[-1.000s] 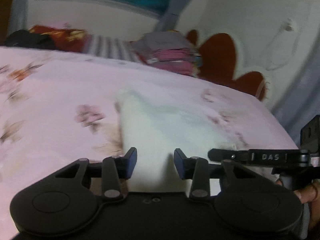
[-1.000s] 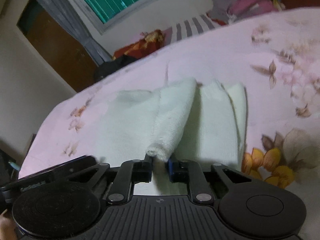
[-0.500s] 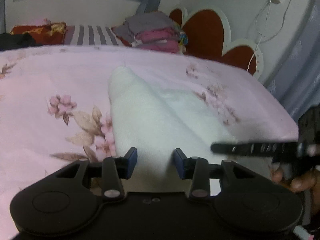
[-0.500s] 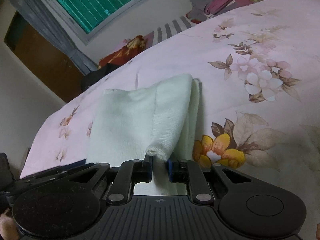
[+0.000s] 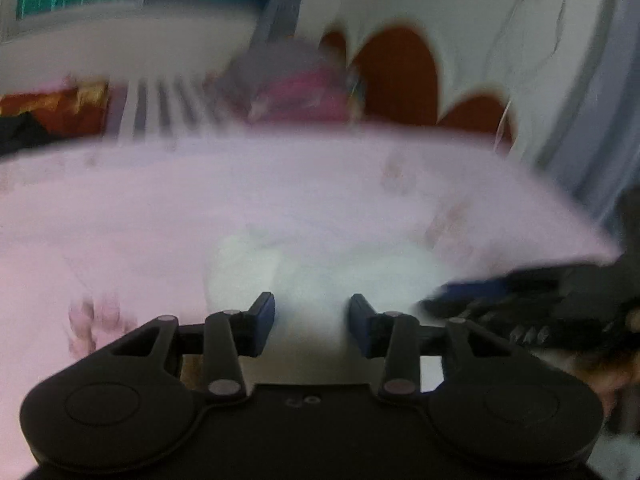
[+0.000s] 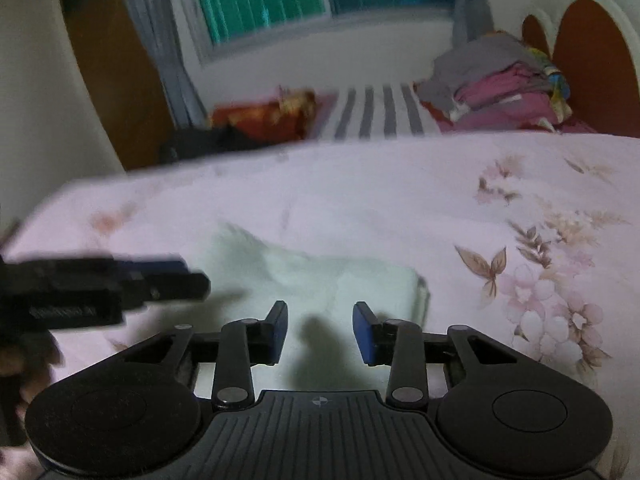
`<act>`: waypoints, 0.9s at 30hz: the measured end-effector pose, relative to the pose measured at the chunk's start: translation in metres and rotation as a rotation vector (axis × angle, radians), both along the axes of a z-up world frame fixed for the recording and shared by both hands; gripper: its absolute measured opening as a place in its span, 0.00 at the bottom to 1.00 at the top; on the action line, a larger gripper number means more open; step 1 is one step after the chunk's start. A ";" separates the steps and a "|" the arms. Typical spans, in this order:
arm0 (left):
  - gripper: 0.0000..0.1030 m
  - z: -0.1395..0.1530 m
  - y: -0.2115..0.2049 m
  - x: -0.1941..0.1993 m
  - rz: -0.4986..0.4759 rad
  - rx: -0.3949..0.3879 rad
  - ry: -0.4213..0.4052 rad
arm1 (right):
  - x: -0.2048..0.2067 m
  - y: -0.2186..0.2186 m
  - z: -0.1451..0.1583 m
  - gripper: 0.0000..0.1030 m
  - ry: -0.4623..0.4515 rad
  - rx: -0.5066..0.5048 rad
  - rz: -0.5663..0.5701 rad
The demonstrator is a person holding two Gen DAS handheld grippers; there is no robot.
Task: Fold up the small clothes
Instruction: 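Withdraw both open grippers from the folded sweater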
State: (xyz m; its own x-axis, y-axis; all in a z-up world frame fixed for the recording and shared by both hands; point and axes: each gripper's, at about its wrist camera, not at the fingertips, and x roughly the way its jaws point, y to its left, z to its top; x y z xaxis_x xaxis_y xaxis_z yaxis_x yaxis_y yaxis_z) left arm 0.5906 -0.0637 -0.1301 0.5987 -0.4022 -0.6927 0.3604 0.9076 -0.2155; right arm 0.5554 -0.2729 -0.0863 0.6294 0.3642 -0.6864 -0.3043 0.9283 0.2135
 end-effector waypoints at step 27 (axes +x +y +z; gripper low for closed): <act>0.47 0.011 0.010 -0.038 0.076 0.040 -0.097 | -0.001 -0.010 -0.005 0.35 -0.033 -0.009 -0.009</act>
